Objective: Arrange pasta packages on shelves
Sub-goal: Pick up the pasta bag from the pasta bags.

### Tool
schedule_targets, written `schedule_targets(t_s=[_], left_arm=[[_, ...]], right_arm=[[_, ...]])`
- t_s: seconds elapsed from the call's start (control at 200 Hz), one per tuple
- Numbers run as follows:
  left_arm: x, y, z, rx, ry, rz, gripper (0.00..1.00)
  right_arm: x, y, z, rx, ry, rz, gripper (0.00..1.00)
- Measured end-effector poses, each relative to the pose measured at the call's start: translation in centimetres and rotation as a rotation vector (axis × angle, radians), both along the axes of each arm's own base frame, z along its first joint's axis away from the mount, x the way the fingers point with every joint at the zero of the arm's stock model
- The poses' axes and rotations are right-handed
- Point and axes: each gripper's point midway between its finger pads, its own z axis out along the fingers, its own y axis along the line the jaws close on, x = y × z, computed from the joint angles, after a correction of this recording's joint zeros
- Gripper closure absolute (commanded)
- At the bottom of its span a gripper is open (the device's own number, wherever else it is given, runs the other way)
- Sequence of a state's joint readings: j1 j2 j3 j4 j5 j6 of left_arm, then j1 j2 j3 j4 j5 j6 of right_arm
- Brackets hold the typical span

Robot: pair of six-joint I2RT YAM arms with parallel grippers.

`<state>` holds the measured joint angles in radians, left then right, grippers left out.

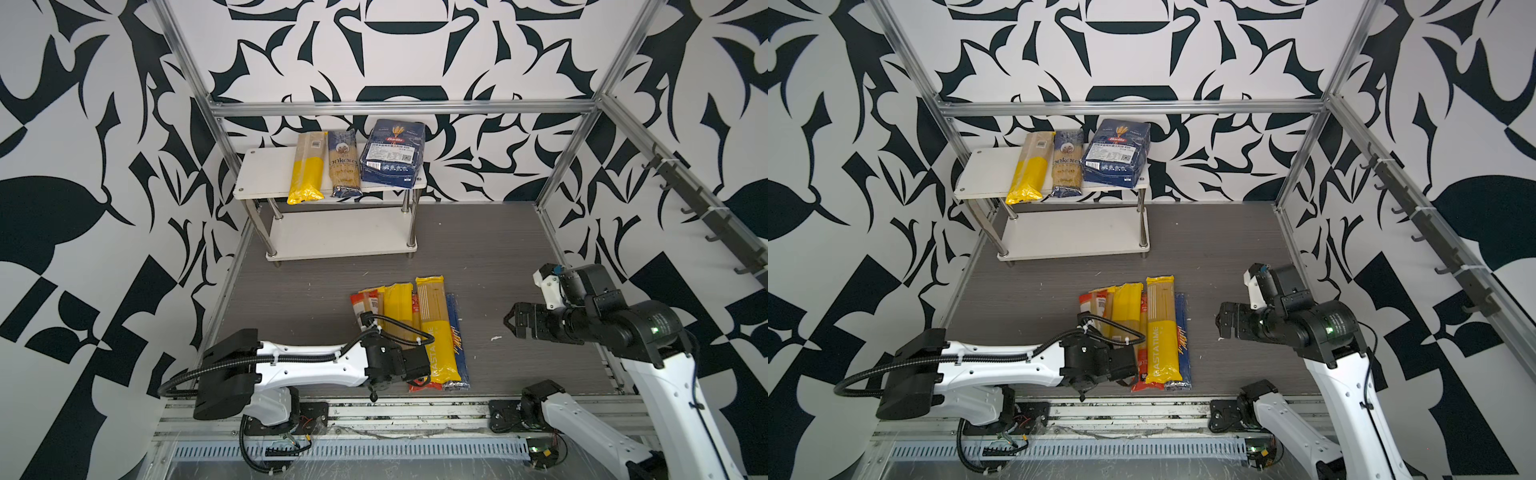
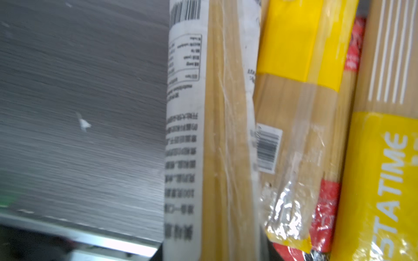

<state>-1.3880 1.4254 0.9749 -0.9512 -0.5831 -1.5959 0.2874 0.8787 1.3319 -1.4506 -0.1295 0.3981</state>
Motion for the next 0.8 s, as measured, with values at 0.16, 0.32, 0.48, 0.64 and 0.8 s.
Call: schedule_targets(t_s=[0.16, 0.32, 0.48, 0.64, 0.8], left_arm=[[1.3, 0.7, 2.4, 0.017, -0.012, -0.018, 1.0], [2.1, 1.7, 4.3, 0.01, -0.041, -0.037, 1.0], [2.2, 3.6, 6.7, -0.031, -0.077, -0.047, 1.0], [1.9, 6.2, 8.4, -0.074, -0.121, -0.052, 1.0], [1.2, 8.8, 9.3, -0.1, -0.133, -0.047, 1.0]], right_arm=[[1.1, 0.5, 0.1, 0.017, -0.005, -0.004, 0.0], [2.4, 1.1, 0.0, 0.032, -0.008, -0.006, 0.0], [4.0, 1.8, -0.1, 0.047, -0.013, -0.003, 0.0], [5.7, 2.6, -0.2, 0.068, -0.02, 0.006, 0.0], [6.9, 3.3, -0.1, 0.089, -0.034, 0.013, 0.0]])
